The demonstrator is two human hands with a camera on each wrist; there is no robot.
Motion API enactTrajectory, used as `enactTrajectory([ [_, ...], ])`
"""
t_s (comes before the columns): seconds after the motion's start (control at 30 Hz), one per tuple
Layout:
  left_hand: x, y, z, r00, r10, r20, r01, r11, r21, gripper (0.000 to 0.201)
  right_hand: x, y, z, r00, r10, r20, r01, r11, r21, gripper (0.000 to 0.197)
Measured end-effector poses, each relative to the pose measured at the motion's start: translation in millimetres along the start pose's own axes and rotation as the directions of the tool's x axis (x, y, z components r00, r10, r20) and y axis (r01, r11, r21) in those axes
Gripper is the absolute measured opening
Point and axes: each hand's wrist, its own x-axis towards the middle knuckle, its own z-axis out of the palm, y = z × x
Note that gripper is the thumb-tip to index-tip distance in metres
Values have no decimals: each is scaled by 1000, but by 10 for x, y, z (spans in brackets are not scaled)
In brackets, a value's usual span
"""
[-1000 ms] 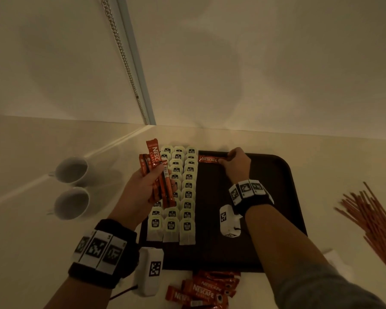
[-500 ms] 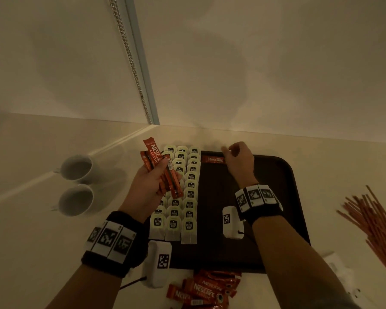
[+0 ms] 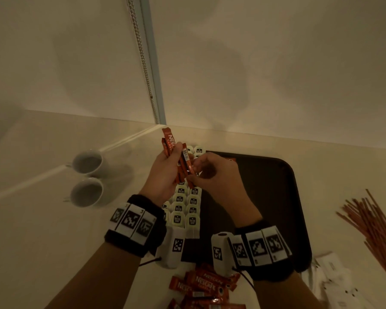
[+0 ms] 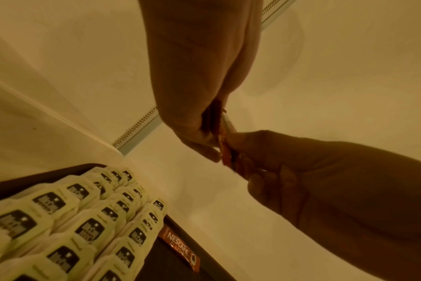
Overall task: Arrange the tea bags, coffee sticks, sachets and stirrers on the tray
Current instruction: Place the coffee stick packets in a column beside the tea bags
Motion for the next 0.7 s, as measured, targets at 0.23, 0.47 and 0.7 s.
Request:
enactTrajectory([
  [0.23, -64, -43, 60, 1000, 2, 28, 1, 992, -125, 26, -40, -22, 54, 999, 39, -30, -38, 999, 3, 21],
  [0.47, -17, 6, 11, 999, 21, 28, -18, 993, -114, 19, 8, 41, -143, 966, -198, -169, 124, 921, -369, 15],
  [0.7, 11, -24, 22, 990, -35, 134, 45, 996, -76, 28, 17, 109, -202, 951, -309, 8, 285, 865, -413, 10],
])
